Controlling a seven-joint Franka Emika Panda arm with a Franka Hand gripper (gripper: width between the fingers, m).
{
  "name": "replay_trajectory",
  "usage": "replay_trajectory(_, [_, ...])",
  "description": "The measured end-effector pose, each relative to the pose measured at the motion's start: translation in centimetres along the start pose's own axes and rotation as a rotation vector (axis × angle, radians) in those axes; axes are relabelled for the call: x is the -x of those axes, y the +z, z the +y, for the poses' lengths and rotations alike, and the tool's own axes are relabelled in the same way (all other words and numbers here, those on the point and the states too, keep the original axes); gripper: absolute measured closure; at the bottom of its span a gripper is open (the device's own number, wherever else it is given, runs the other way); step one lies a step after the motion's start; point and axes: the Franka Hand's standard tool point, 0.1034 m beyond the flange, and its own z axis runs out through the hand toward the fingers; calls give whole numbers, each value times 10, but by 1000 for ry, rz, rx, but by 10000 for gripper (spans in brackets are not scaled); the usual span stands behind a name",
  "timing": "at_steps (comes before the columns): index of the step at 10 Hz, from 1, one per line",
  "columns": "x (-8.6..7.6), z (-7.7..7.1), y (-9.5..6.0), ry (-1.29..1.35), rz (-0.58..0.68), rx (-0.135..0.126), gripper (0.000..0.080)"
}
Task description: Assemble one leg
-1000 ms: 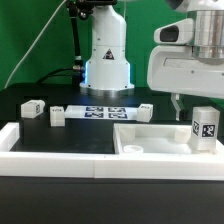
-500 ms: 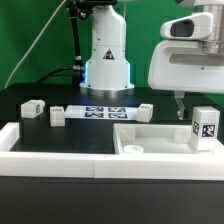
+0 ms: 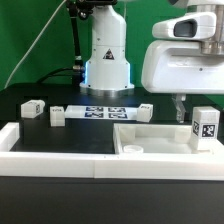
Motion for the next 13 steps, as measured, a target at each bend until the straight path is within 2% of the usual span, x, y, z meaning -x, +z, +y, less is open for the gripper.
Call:
replay_trajectory(1, [0, 0, 0, 5, 0, -1, 383])
replay_trajectory(2, [0, 0, 1, 25, -1, 0, 511])
replay_trajectory(4, [0, 0, 2, 124, -1, -5, 511])
replay_trajectory(6, [0, 1, 3, 379, 12, -27, 511])
replay_trajectory(8, [0, 2, 3, 606, 6, -36, 510])
replay_trajectory(13, [3, 1, 4, 1178, -3, -26, 509])
